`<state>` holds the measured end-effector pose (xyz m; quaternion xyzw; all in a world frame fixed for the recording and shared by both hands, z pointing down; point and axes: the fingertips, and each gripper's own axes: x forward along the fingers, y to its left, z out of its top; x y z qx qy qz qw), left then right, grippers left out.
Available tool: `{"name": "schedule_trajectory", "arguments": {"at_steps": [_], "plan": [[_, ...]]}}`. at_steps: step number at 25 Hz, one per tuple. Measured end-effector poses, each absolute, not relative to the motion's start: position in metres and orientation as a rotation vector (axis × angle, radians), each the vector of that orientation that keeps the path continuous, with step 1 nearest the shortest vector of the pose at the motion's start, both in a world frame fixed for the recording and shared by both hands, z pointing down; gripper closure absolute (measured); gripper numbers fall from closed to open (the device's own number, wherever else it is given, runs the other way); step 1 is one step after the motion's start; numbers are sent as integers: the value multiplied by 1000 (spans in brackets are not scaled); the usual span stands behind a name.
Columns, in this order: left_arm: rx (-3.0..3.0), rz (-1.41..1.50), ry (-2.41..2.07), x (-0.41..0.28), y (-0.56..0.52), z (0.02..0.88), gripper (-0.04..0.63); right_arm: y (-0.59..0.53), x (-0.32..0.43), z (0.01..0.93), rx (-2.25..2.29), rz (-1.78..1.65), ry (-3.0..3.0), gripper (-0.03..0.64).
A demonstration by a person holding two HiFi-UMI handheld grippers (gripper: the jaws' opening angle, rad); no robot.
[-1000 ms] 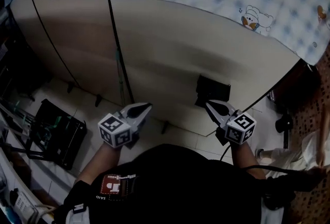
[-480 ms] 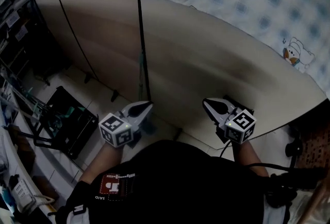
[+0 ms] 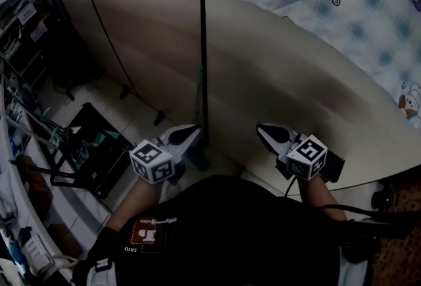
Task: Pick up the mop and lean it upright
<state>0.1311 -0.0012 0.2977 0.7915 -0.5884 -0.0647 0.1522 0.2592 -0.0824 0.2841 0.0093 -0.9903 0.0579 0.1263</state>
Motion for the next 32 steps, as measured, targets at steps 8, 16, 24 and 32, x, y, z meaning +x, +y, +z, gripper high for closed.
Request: {"name": "schedule_trajectory", "arguments": {"at_steps": [8, 16, 24, 32], "plan": [[2424, -117, -1449, 16, 13, 316, 595, -65, 155, 304, 341, 267, -2847, 603], [2479, -57, -1300, -55, 1, 325, 595, -39, 103, 318, 501, 355, -2798, 603], [2482, 40, -1285, -23, -32, 322, 595, -68, 137, 327, 531, 424, -2838, 603], [2474, 76, -1268, -4, -57, 332, 595, -86, 145, 351, 488, 429, -2836, 603]]}}
